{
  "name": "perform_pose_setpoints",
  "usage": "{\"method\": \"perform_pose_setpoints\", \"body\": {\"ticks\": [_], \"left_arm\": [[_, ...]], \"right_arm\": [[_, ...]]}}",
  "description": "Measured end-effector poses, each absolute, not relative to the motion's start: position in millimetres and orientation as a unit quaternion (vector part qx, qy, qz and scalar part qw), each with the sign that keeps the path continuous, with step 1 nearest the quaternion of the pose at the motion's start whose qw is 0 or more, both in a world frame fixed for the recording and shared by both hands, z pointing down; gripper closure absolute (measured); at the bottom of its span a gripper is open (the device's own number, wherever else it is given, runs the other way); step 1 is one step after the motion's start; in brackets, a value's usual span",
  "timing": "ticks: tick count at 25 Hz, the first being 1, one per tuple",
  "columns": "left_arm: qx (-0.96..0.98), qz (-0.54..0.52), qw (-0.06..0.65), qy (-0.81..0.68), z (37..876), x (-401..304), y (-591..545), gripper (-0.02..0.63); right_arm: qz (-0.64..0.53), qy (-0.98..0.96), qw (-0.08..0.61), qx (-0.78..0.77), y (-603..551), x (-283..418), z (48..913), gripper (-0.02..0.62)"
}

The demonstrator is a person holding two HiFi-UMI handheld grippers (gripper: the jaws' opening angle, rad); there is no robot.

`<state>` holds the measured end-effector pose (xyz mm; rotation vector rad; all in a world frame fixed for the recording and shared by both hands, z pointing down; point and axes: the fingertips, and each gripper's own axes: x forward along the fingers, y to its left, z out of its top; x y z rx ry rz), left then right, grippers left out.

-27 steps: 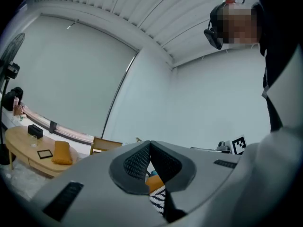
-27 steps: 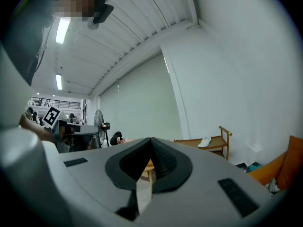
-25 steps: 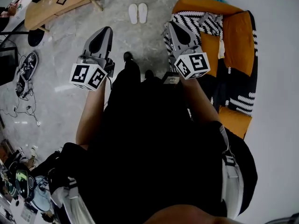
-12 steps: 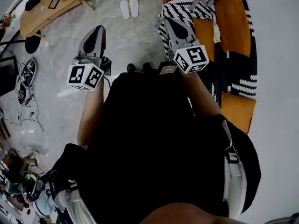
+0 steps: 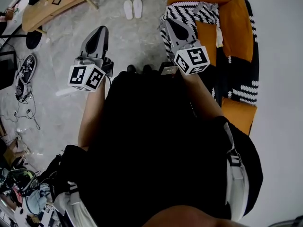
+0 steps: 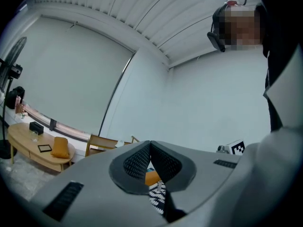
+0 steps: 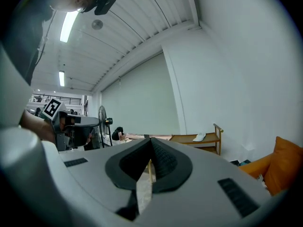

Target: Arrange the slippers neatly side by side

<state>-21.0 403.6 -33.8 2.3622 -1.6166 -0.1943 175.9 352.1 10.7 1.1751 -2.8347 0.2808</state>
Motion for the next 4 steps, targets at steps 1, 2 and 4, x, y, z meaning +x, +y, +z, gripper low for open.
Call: {"method": "perform_pose_setpoints", "body": {"ticks": [1, 2, 4], "left_arm": [[0.815, -0.067, 0.136, -0.559, -33.1, -20.2, 404.8, 0.591], [0.815, -0.067, 0.137, -0.558, -32.3, -18.9, 405.8, 0.591], [0.816, -0.067, 0.138, -0.557, -30.7, -16.0, 407.7, 0.591]], "right_arm": [[0.092, -0.919, 0.03, 0.382, 352.5, 177.5, 11.6, 0.565], [0.093, -0.919, 0.03, 0.382, 353.3, 179.1, 12.3, 0.565], [0.094, -0.919, 0.031, 0.383, 355.1, 182.3, 13.5, 0.565]]}}
